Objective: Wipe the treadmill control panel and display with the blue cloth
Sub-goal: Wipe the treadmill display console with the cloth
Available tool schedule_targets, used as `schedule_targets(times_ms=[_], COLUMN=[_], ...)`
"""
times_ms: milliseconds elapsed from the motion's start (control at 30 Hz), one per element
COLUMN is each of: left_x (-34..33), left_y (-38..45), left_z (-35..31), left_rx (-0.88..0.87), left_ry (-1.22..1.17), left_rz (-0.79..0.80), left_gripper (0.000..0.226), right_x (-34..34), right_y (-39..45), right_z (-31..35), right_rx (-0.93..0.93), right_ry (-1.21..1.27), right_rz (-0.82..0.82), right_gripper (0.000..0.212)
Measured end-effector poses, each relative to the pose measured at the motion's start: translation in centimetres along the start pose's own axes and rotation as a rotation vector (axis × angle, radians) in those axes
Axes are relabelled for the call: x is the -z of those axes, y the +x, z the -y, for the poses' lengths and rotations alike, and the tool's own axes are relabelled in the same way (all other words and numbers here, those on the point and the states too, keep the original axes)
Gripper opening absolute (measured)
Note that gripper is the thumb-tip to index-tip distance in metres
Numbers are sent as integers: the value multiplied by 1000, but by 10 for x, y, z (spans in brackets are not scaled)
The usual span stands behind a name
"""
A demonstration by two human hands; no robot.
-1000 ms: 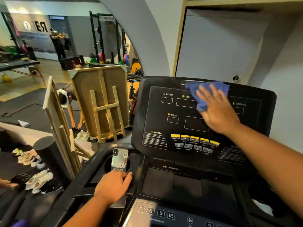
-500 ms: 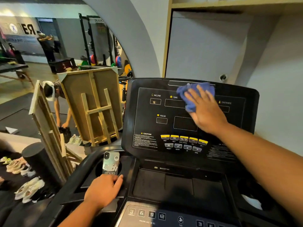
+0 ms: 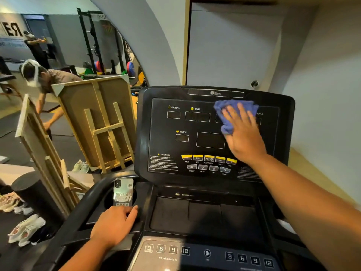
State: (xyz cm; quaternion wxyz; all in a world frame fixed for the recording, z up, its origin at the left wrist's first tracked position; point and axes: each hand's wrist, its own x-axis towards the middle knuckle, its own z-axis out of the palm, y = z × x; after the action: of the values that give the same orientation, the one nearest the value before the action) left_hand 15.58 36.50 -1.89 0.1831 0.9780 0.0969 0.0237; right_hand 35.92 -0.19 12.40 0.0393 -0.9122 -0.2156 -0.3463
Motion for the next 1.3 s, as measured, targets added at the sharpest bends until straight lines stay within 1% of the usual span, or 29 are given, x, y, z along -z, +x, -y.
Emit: schedule_targets(times_ms=[67, 133, 167, 200, 233, 300, 333, 367, 400, 433, 467, 533, 567, 600, 633, 667, 700, 733, 800, 833, 867, 900, 933, 1033, 1067, 1100, 1133, 1200, 1300], left_x=[0, -1, -1, -1, 0, 1, 2, 2, 3, 2, 2, 1, 1, 0, 0, 0, 0, 1, 1, 0, 0, -1, -3, -3, -3, -3, -2, -2, -5], left_y=[0, 0, 0, 0, 0, -1, -1, -2, -2, -2, -2, 0, 0, 1, 1, 1, 0, 0, 0, 1, 2, 2, 2, 2, 2, 1, 1, 1, 3], left_z=[0, 0, 0, 0, -1, -3, -4, -4, -5, -5, -4, -2, -2, -1, -1, -2, -2, -2, -3, -3, -2, -1, 0, 1, 0, -1, -2, -1, 4], left_rx=[-1, 2, 4, 7, 9, 9, 9, 10, 9, 6, 3, 2, 5, 7, 6, 4, 5, 8, 17, 22, 26, 27, 26, 20, 16, 13, 14, 15, 12], left_ry=[-7, -14, -16, -17, -16, -9, -6, -5, -3, -1, 1, -6, -9, -3, 10, 16, 14, 11, 0, -5, -8, -12, -14, -13, -13, -16, -21, -28, -14], left_rz=[5, 0, -2, 1, 3, 6, 8, 9, 6, 3, 1, -1, 2, 7, 13, 14, 15, 13, 0, -5, -7, -7, -10, -17, -16, -12, -6, -11, -4], left_gripper=[55, 55, 55, 55, 55, 54, 54, 53, 53, 52, 52, 51, 51, 51, 52, 52, 52, 52, 54, 55, 56, 57, 57, 56, 55, 54, 54, 54, 55], right_x=[4, 3, 1, -1, -7, -22, -27, -26, -21, -15, -7, 9, 13, 12, 8, 2, -5, -13, -23, -19, -13, -7, -1, 26, 30, 29, 26, 15, -8], right_y=[-23, -29, -27, -26, -26, -35, -39, -40, -38, -34, -29, -19, -16, -16, -18, -25, -38, -55, -89, -93, -86, -73, -56, -4, 5, 8, 3, -23, -92], right_z=[-21, -20, -13, -2, 12, 33, 33, 25, 11, -4, -19, -49, -55, -51, -41, -28, -16, -7, -4, -15, -32, -48, -62, -91, -91, -86, -78, -58, -37], right_rx=[-264, -409, -432, -391, -271, 81, 213, 299, 335, 309, 208, -108, -244, -336, -376, -352, -262, -126, 216, 362, 456, 470, 385, -180, -280, -306, -275, -140, 137], right_ry=[63, 72, 79, 87, 75, -23, -77, -115, -132, -127, -103, -11, 29, 48, 53, 47, 39, 21, -67, -116, -152, -172, -154, 75, 108, 101, 78, 49, 27], right_rz=[-95, -112, -119, -112, -81, 17, 66, 97, 100, 83, 55, -47, -92, -125, -141, -131, -91, -35, 78, 120, 147, 141, 107, -91, -124, -138, -140, -90, 75], right_gripper=[63, 63, 64, 65, 67, 73, 75, 75, 73, 71, 69, 65, 64, 64, 65, 66, 69, 73, 76, 75, 74, 72, 71, 67, 65, 64, 64, 65, 69])
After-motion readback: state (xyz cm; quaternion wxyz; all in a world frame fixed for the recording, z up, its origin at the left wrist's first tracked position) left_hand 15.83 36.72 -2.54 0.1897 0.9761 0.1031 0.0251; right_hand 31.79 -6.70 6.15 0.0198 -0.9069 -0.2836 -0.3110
